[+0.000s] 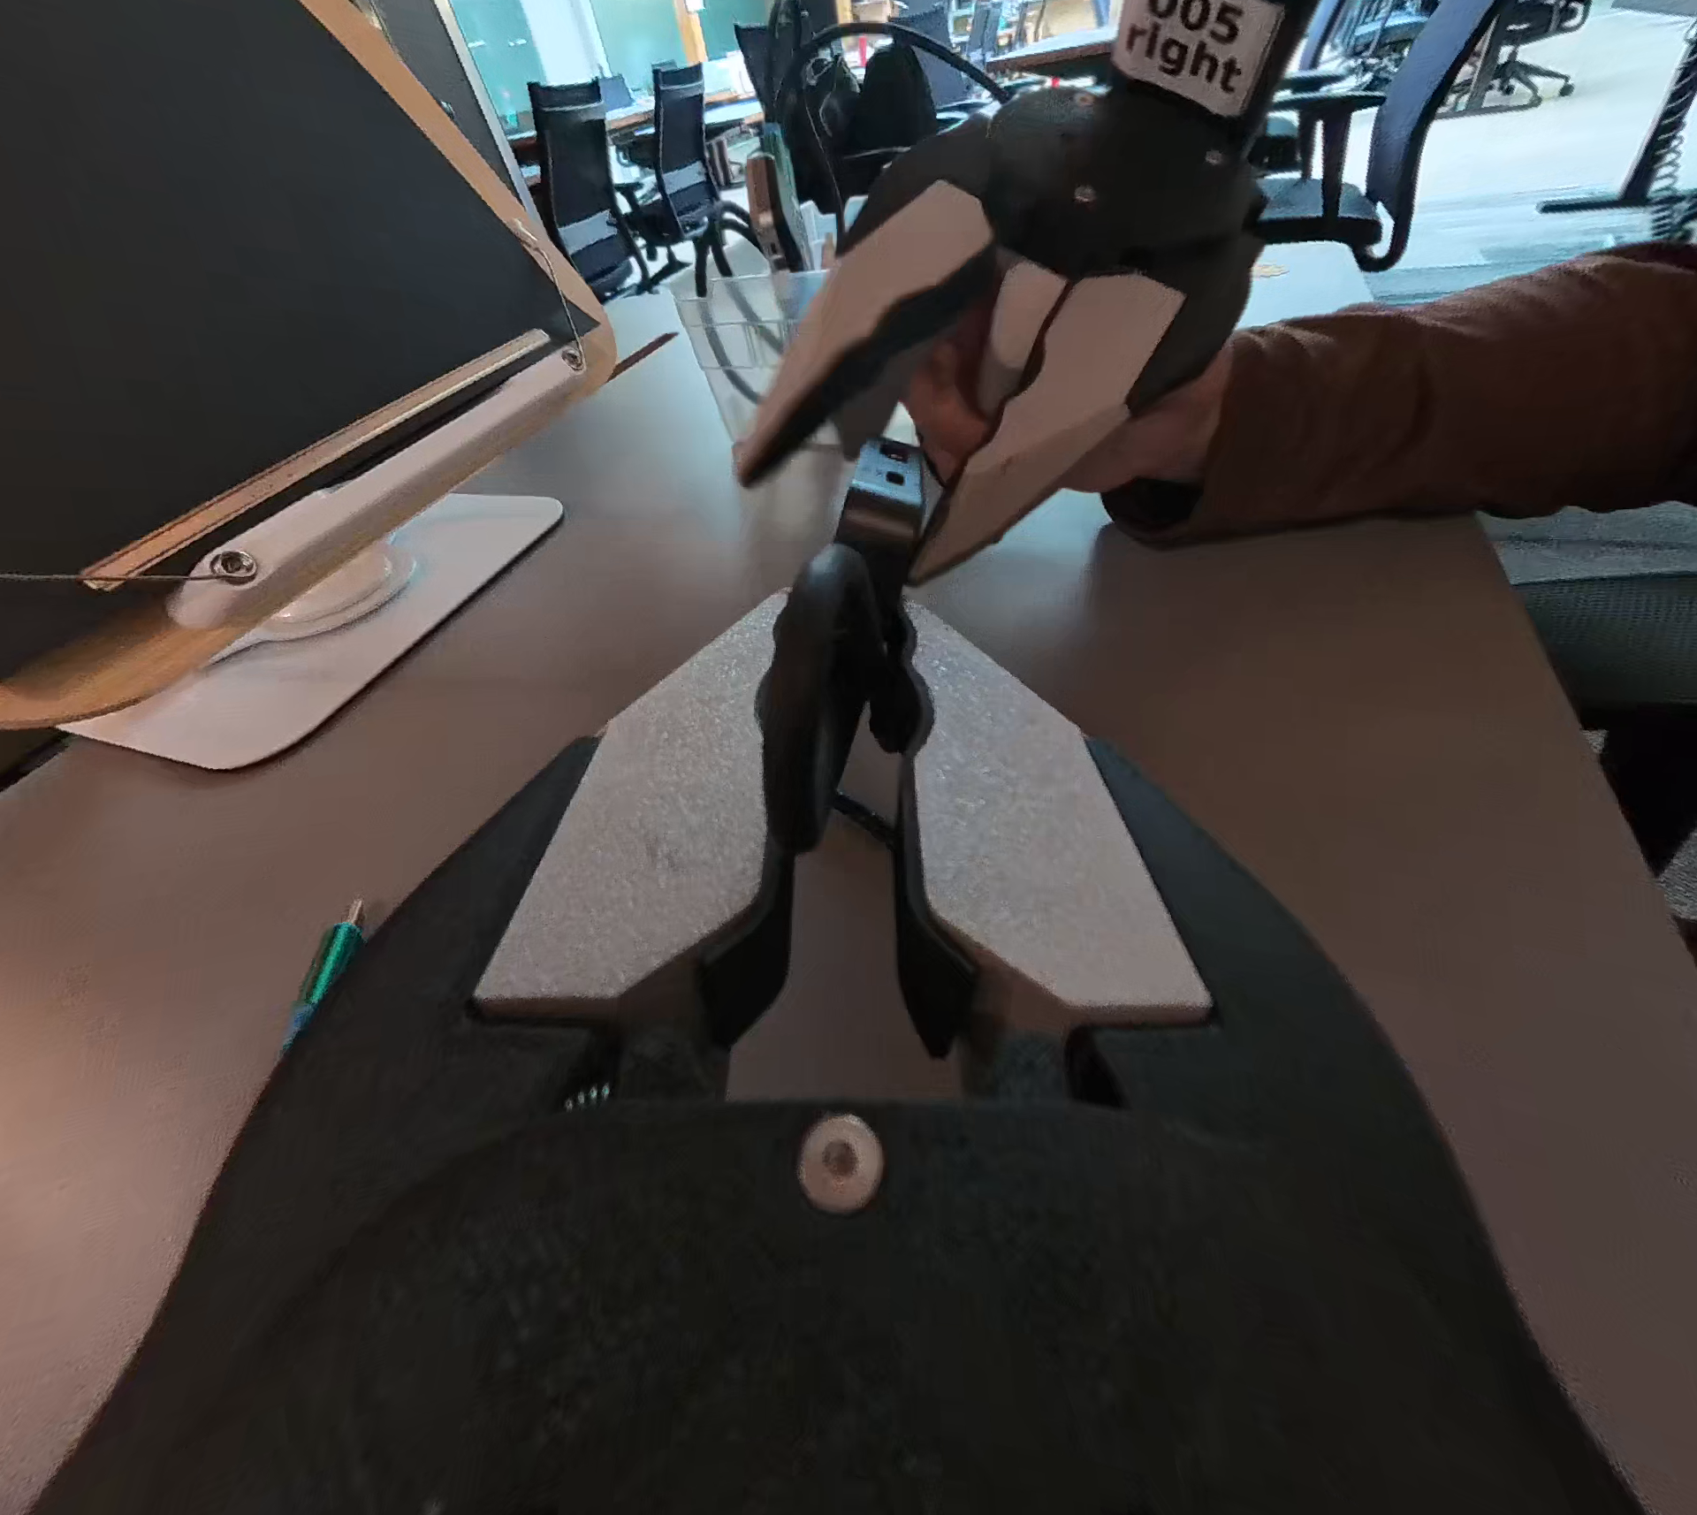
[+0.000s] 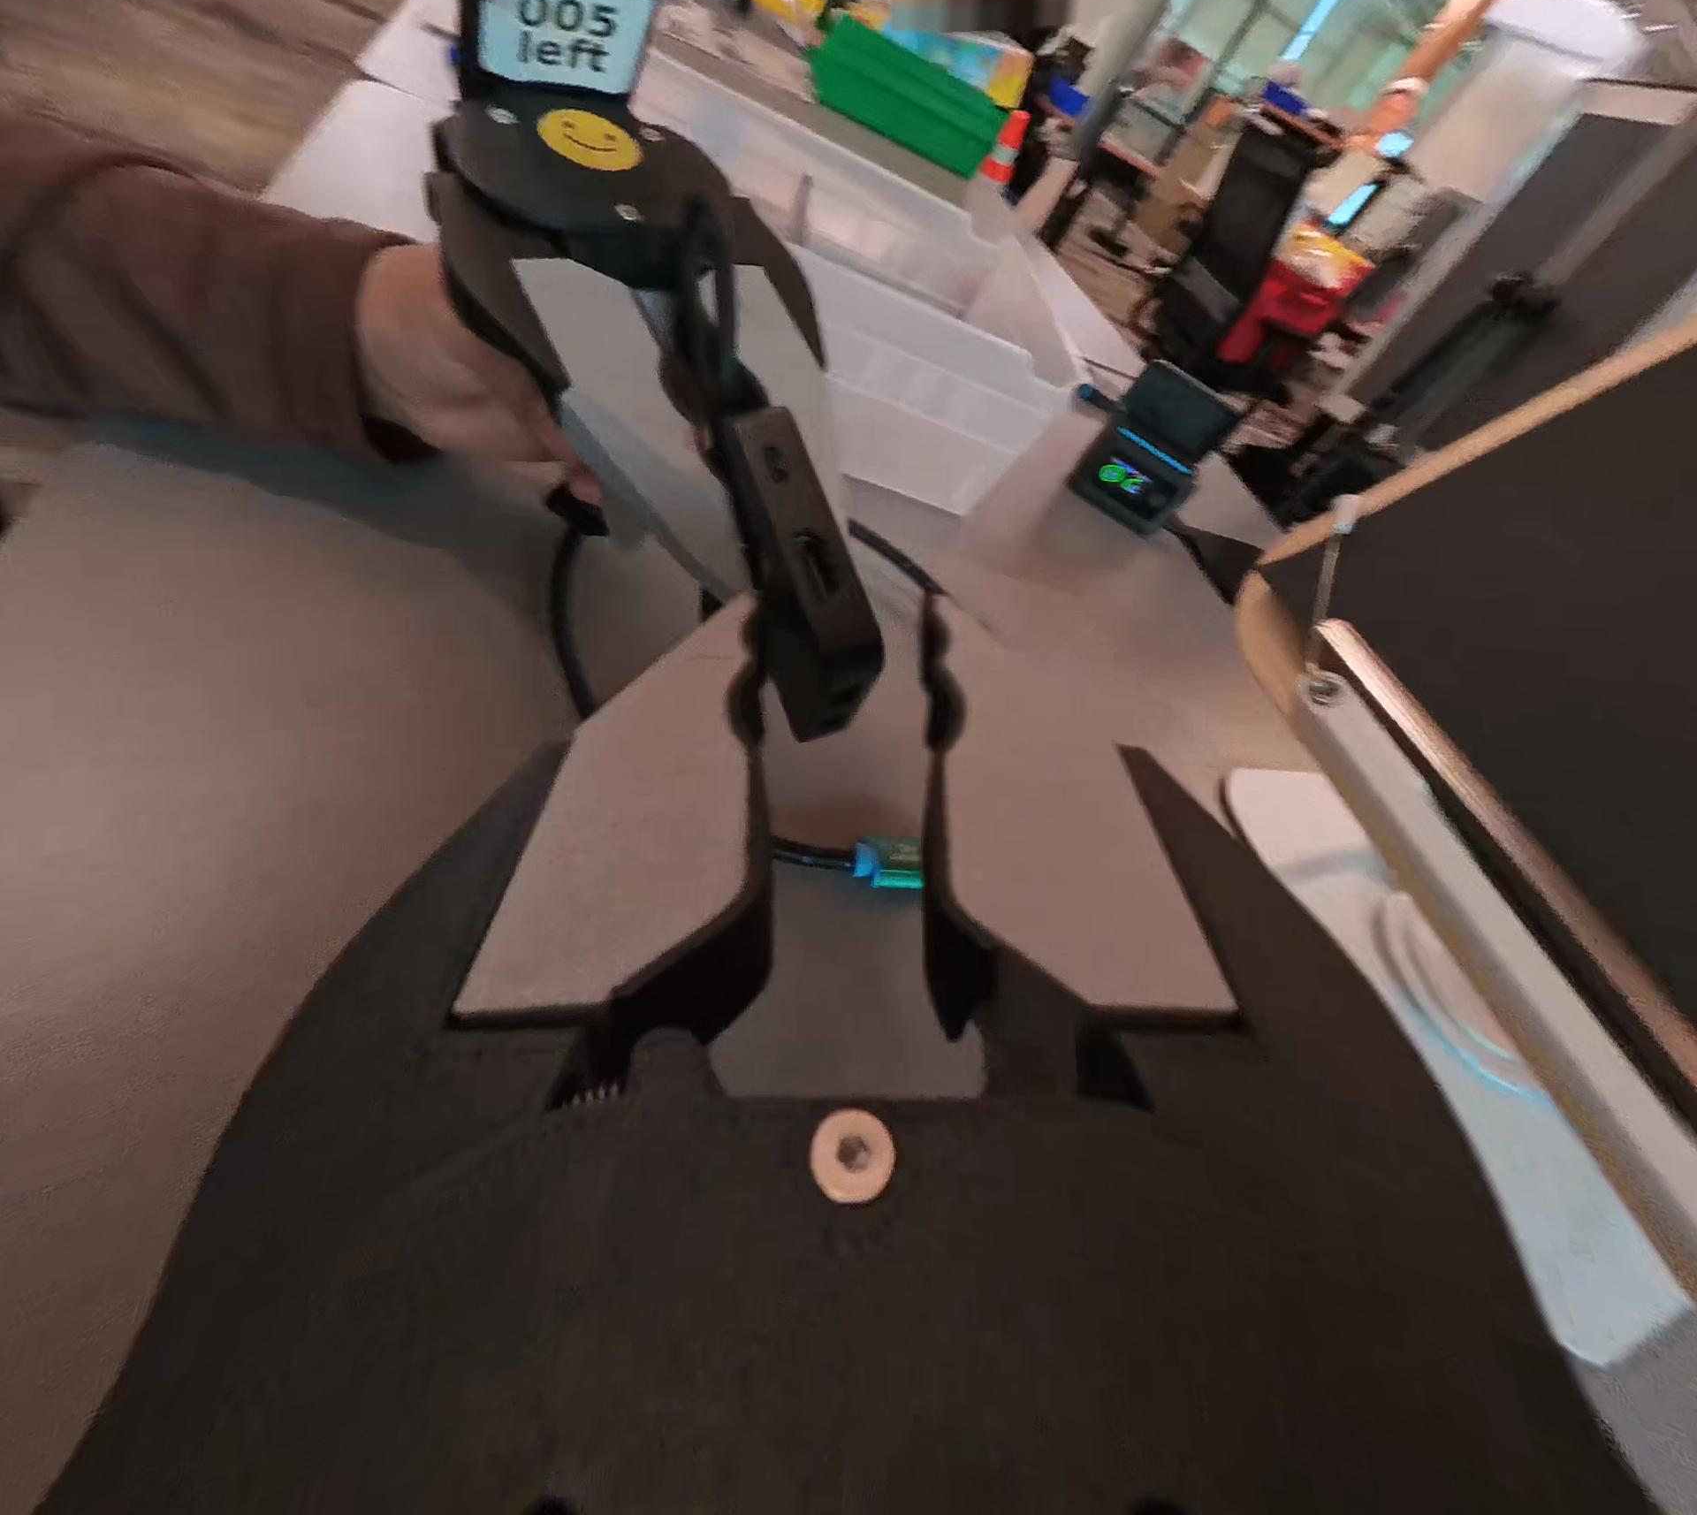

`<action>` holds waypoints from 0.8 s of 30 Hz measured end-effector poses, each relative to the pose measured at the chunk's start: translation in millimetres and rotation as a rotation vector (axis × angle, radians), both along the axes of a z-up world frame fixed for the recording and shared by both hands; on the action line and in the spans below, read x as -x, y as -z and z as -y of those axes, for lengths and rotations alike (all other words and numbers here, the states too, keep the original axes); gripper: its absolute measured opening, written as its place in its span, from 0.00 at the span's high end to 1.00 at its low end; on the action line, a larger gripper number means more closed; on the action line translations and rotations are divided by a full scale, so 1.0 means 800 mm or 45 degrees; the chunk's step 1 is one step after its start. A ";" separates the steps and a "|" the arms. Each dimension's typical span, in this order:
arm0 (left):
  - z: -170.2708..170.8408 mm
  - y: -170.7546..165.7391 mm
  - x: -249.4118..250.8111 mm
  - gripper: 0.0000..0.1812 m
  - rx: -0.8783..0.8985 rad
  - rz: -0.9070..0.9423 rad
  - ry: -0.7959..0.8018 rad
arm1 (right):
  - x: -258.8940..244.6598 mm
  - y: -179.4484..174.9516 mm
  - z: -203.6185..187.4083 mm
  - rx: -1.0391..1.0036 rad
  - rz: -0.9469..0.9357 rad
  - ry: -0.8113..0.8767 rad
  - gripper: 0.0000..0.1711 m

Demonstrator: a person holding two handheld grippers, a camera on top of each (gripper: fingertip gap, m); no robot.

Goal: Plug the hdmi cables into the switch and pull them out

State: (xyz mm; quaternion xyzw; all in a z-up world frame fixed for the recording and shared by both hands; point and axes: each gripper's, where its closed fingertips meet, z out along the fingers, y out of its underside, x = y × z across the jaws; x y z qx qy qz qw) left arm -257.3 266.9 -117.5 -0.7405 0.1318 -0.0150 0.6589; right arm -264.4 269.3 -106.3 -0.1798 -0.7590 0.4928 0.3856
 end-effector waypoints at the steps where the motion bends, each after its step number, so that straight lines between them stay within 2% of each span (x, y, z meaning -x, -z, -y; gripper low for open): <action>1: 0.000 0.002 -0.002 0.92 0.007 -0.005 -0.001 | -0.004 0.004 0.005 -0.007 0.026 -0.036 0.88; 9: 0.004 0.000 -0.003 0.93 -0.011 0.018 -0.018 | -0.007 0.005 0.013 0.019 0.079 -0.098 0.89; 21: 0.006 0.006 -0.011 0.92 -0.009 -0.096 -0.023 | -0.013 0.005 0.027 0.226 0.227 -0.210 0.90; 24: 0.011 0.000 -0.015 0.92 -0.056 -0.208 -0.034 | -0.016 0.000 0.035 0.312 0.271 -0.264 0.88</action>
